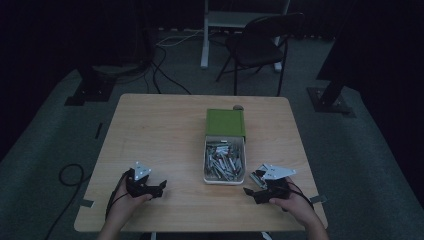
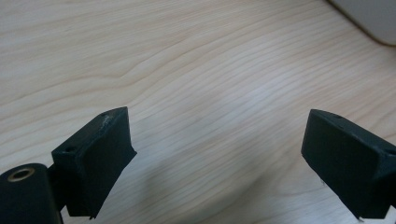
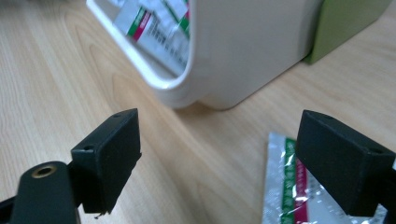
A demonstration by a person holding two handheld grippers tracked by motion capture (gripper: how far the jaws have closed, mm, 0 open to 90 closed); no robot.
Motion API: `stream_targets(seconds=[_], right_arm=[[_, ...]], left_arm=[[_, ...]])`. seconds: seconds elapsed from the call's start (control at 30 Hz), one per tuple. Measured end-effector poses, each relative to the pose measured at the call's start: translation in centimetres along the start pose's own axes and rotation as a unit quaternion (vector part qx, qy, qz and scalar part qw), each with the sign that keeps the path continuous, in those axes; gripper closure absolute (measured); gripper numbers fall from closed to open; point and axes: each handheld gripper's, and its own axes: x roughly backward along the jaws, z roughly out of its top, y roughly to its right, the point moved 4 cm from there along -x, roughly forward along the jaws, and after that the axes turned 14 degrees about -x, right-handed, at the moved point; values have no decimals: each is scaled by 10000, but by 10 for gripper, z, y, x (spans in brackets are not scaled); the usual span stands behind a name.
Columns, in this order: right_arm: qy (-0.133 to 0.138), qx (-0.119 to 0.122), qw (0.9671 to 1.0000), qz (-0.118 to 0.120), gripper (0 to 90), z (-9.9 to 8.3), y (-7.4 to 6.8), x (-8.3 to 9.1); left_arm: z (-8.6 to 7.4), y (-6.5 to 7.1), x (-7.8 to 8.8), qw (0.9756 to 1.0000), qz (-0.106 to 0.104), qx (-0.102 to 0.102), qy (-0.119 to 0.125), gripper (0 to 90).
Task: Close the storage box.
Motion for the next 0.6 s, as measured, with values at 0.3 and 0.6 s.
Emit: stream_targets(seconds=[0.3, 0.6], right_arm=[[163, -104, 9998, -37, 141, 11, 2, 5], [362, -230, 9991, -70, 141, 22, 6, 8]], left_arm=[[17, 18, -7, 9986, -317, -287, 325, 94], [39, 30, -11, 9954, -473, -480, 679, 94]])
